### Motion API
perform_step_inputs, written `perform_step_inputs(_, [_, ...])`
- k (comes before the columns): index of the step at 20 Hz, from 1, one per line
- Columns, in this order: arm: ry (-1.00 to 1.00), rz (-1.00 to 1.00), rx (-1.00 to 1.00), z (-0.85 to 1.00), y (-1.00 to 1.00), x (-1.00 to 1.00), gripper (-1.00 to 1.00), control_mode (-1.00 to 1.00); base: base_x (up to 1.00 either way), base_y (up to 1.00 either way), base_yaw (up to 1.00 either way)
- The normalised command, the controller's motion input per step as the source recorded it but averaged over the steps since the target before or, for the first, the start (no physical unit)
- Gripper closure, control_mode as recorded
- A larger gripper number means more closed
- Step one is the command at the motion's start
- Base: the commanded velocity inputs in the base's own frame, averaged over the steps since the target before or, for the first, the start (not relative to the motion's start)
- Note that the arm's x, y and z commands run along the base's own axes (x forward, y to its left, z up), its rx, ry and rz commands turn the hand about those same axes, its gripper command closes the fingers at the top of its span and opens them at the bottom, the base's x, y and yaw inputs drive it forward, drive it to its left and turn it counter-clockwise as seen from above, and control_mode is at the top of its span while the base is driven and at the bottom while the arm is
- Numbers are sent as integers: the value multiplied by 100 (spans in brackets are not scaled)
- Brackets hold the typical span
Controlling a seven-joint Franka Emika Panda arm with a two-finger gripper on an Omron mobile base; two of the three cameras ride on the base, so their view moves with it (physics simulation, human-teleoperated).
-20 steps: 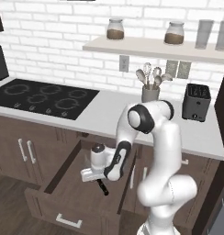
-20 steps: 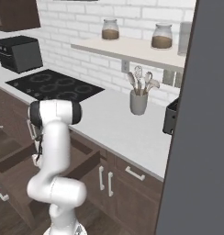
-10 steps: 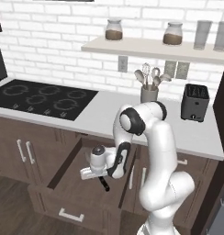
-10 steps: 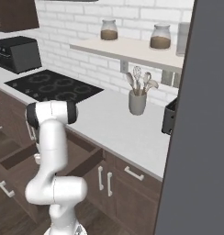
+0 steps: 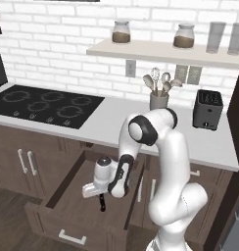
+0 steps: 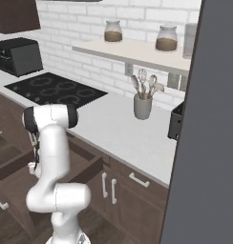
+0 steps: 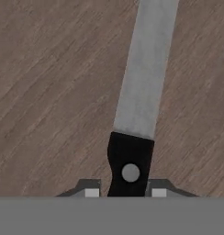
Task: Pick up the knife from the drawer and place it on the cutting board. Then place the meat from the plate to the cutting board.
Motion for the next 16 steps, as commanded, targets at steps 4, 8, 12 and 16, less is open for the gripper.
perform_step_inputs(4, [-5, 2, 0, 81, 8, -5, 100, -100, 0, 0, 0])
perform_step_inputs(8, [-41, 0, -1, 69, 11, -81, 100, -100, 0, 0, 0])
perform_step_inputs(12, [-47, 0, 0, 94, 20, -73, 100, -100, 0, 0, 0])
perform_step_inputs(16, [-34, 0, 0, 100, 17, -46, 100, -100, 0, 0, 0])
